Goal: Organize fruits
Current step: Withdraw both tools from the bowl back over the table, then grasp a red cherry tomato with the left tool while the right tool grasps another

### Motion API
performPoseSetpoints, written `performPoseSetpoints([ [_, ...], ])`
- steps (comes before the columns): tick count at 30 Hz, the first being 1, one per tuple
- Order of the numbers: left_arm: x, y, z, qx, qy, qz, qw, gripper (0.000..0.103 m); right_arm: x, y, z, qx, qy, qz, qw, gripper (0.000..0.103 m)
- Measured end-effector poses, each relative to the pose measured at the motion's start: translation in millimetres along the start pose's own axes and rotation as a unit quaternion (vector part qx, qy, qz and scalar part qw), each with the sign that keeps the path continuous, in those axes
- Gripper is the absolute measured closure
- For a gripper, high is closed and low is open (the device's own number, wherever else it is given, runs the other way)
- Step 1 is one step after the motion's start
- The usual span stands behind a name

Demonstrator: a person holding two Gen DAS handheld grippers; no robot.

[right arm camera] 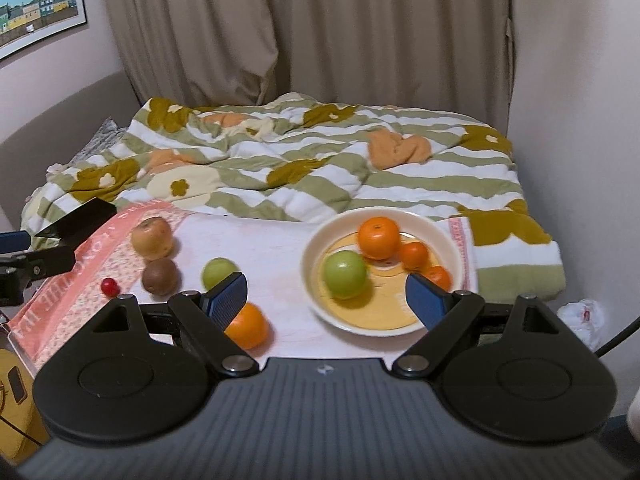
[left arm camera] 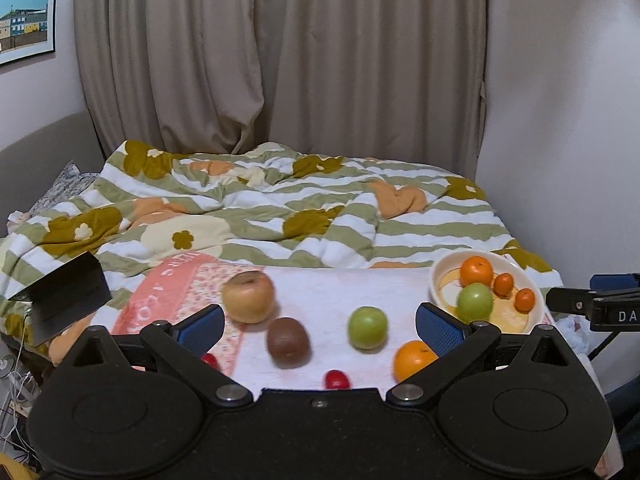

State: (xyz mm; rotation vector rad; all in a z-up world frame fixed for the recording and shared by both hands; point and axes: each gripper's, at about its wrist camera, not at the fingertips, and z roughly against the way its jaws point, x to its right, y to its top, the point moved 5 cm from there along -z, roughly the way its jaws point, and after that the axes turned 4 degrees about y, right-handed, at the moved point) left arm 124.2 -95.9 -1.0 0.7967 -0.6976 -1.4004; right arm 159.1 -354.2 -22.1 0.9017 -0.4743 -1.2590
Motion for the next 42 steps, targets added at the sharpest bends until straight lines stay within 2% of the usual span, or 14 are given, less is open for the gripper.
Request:
performPoseSetpoints([
  [5,-35.4,-3.5,-8.1,0.000,-0.009,-0.015,0.9998,0.000,-38.4,-3.4,-7.1,-0.003,-0.010,-0.007,1.000,0.001],
  [16,-113.3,-23.0,-50.8,-0.040,-0.063,-0.034,0.9966,0.000,-111.6,-26.0,-37.1,-0.023,-0.073,-0.082,0.994,0.001],
  [22,-139.5,-34.2,-85.5,-0.061,-0.093,-0.047,0.9927,0.001,-141.7,-40.5,-63.7,-0.032,-0.103,-0.129,0.986,0.001],
  [27,-145.5,-46.4,-115.3,-0.082,-0.117,-0.065,0.9876,0.003,-154.6,-55.1,-92.7,-0.040,-0.119,-0.150,0.981,0.001],
  [33,-138.2,-61.8,-147.9,-0.111,-0.129,-0.080,0.9821,0.011,-165.9,-69.2,-126.3,-0.052,-0.118,-0.152,0.980,0.002],
  [35,-136.4,-66.6,-155.8,-0.121,-0.129,-0.081,0.9808,0.021,-168.2,-72.0,-136.7,-0.058,-0.114,-0.147,0.981,0.003],
  [42,-139.5,-78.4,-169.0,-0.143,-0.126,-0.074,0.9788,0.034,-173.1,-78.6,-161.5,-0.075,-0.100,-0.145,0.981,0.004],
])
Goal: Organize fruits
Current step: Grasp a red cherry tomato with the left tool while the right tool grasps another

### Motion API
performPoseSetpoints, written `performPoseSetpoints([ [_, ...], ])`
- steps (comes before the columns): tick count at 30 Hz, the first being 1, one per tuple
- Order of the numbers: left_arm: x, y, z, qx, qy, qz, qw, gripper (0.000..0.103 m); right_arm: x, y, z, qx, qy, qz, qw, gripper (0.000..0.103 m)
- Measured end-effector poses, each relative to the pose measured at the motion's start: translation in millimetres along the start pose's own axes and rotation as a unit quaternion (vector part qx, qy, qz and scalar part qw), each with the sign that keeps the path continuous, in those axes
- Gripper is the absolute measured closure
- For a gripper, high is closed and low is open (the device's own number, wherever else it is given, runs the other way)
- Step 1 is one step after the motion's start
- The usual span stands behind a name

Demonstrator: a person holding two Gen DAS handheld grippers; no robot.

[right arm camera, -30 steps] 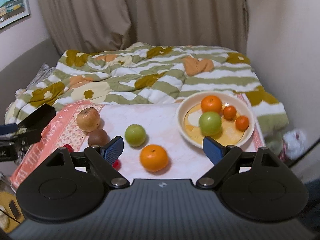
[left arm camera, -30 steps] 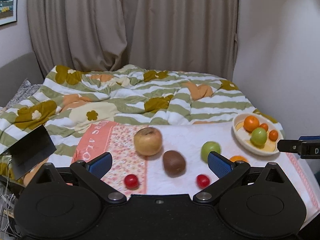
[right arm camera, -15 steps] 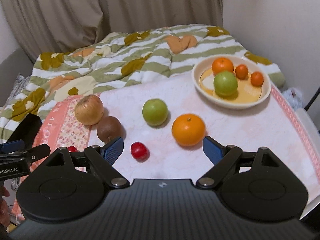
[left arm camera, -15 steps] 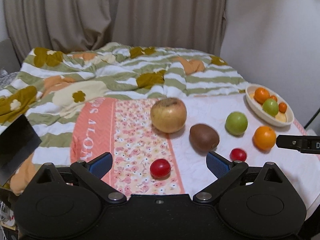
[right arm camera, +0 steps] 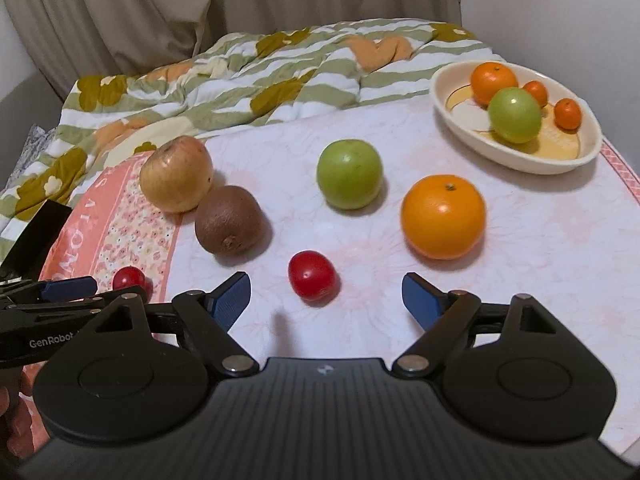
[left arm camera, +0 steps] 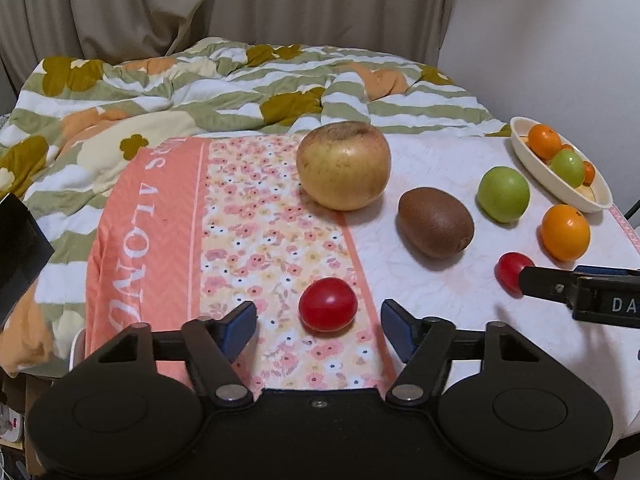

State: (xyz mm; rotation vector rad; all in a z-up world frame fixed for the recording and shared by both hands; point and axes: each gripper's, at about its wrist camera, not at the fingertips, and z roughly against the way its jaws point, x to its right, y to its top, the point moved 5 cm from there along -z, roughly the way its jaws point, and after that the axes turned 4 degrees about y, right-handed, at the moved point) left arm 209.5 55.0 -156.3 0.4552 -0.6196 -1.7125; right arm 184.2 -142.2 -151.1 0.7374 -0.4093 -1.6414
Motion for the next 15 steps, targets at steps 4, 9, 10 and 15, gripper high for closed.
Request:
performPoseSetpoints([
  [4,0.7,0.4,-7.2,-0.003,-0.002,0.002,1.0000,0.045,-4.2,-1.9,-5.4,-0.005,0.003,0.010,1.000,0.005],
  [9,3.6,2.8,-11.0,0.003,-0.002,-0.006,1.0000,0.067,-5.0,-2.7,-10.0,-0.011,0.000,0.015,1.000,0.008],
  [10,4.5,3.1,-11.2,0.004,0.000,-0.011,0.9999,0.067,-5.3,-2.6,-10.9,-0.012,0.000,0.017,1.000,0.010],
  [15,4.4,2.1,-10.6,0.002,-0.001,-0.015,0.9999,0.067,-9.0,-3.7,-20.1,-0.024,0.002,0.028,0.999,0.028],
])
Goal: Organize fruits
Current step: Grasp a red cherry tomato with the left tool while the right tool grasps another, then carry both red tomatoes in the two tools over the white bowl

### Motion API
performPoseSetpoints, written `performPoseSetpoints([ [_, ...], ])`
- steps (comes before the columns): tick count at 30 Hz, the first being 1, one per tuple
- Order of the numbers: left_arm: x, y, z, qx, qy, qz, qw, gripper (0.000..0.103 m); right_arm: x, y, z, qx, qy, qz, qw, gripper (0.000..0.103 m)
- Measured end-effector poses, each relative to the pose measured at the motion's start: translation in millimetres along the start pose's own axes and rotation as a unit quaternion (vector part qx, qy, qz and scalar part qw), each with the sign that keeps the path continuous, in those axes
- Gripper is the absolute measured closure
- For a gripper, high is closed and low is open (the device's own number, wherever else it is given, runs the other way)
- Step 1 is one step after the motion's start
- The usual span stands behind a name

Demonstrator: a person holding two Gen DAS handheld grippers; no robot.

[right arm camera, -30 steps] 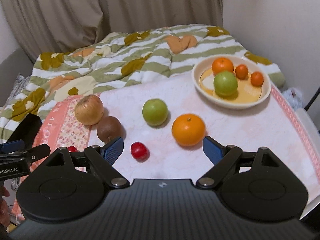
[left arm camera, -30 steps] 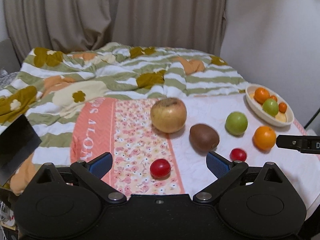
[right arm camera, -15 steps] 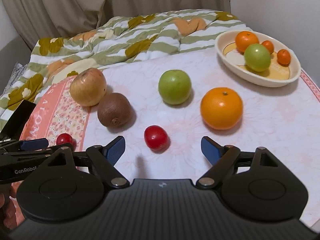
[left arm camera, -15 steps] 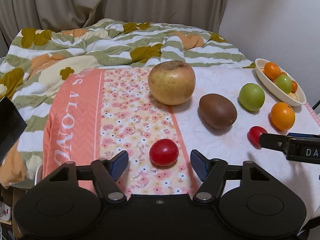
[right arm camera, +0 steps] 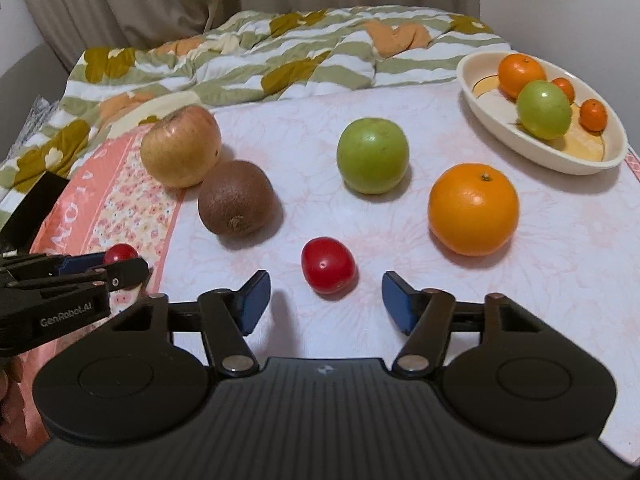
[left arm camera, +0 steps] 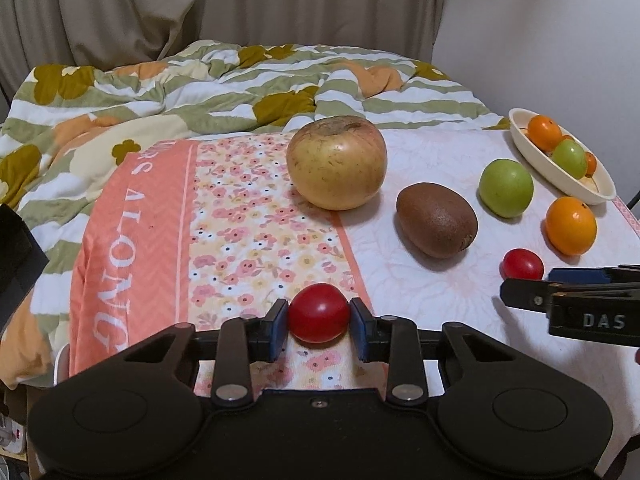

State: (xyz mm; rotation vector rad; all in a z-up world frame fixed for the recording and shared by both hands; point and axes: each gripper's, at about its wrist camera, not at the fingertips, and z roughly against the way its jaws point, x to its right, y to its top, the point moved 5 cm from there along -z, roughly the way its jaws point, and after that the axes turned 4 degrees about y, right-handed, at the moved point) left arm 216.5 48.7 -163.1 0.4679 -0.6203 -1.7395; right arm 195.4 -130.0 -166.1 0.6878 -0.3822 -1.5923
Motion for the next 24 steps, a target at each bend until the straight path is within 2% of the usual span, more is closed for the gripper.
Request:
performPoseSetpoints([
  [7,-3.1,-3.1,2.9,-0.005,0.003,0.004,1.0000,0.067,-2.6,3.4,-8.6,0.008,-0.011,0.026,1.000,0.033],
  [9,-3.4,-3.1,3.5,-0.006,0.004,0.006,1.0000,0.067,-2.6,5.1,-11.0,0.012,-0.018,0.038,0.999,0.041],
  [10,-4.0,-3.9,3.8,-0.006,0.004,0.009,0.9999,0.067,-2.5,5.7,-11.4,0.013,-0.023,0.044,0.999,0.051],
  [11,-5.0,-4.1,4.1,-0.007,0.005,0.013,0.9999,0.067,-2.5,5.9,-11.5,0.015,-0.027,0.051,0.998,0.056],
  [12,-5.8,-4.2,4.5,-0.007,0.006,0.016,0.9998,0.067,-2.8,5.4,-11.5,0.016,-0.027,0.057,0.998,0.058],
  [17,-5.3,-7.0,11.2,-0.007,0.007,0.020,0.9997,0.067,-5.6,3.1,-10.3,0.018,-0.027,0.079,0.996,0.058],
  [24,0.9,-5.0,31.7,0.006,0.000,0.030,0.9995,0.067,-10.0,7.5,12.4,0.032,-0.022,0.076,0.996,0.058],
])
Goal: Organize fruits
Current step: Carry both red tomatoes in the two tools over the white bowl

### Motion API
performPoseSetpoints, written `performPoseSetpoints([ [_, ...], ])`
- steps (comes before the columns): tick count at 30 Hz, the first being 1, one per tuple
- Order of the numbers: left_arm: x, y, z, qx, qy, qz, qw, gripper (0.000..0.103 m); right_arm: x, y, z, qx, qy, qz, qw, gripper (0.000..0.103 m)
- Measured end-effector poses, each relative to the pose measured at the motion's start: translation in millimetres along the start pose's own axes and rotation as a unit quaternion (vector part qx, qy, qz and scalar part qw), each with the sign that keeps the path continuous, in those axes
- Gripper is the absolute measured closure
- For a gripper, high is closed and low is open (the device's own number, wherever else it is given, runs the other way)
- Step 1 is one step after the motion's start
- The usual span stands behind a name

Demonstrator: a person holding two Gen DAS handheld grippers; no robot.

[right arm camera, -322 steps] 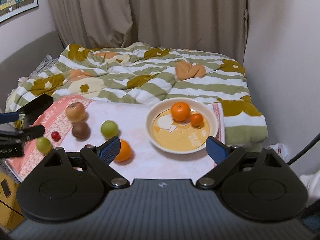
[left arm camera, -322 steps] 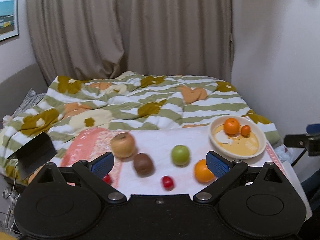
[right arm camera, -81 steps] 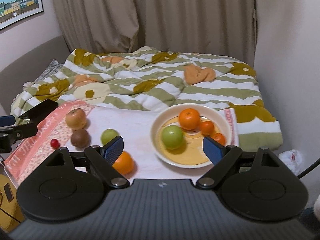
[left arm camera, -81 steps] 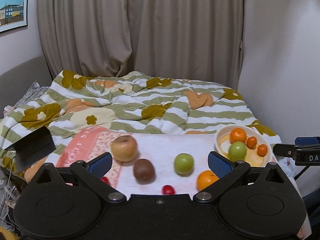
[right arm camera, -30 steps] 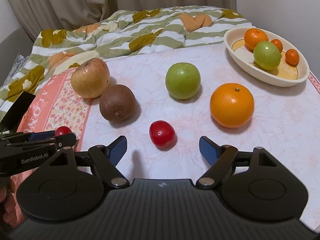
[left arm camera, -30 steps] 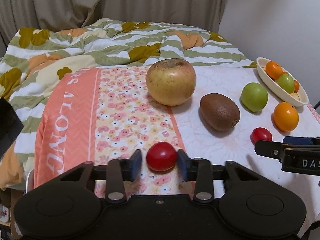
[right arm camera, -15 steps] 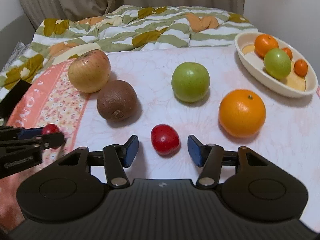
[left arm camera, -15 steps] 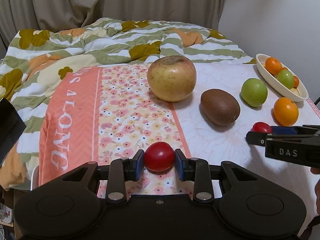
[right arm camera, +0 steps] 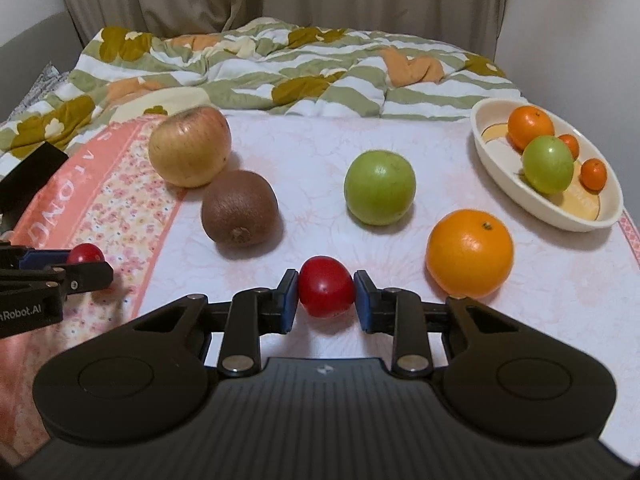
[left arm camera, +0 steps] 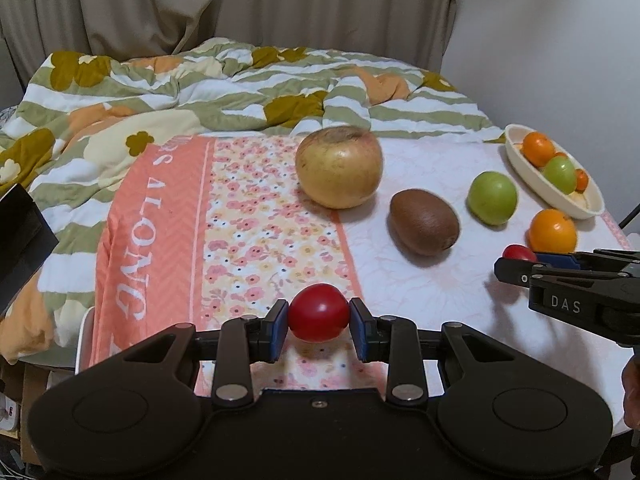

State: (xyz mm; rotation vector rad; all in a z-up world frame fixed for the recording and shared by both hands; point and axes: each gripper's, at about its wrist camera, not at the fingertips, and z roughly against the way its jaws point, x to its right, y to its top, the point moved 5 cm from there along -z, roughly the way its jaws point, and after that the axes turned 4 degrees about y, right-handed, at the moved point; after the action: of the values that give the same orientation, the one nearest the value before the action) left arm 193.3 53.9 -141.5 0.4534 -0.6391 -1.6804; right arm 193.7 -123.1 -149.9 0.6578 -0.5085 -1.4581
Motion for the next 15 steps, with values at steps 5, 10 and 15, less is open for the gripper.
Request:
performPoseSetpoints([
  [5,11.9,5.8,17.8,0.018,-0.012,-0.005,0.9998,0.067,7.9,7.2,27.3,0.019,0.000,-0.014,1.000,0.058],
  [10,30.7,16.0,38.0,0.037,-0.016,-0.014,0.9991,0.067,24.6,12.9,57.7,0.038,0.000,-0.029,0.999,0.058],
  [15,58.0,29.6,55.7,0.056,-0.018,-0.022,0.9980,0.067,54.9,19.2,90.5,0.048,0.010,-0.048,0.998,0.058],
])
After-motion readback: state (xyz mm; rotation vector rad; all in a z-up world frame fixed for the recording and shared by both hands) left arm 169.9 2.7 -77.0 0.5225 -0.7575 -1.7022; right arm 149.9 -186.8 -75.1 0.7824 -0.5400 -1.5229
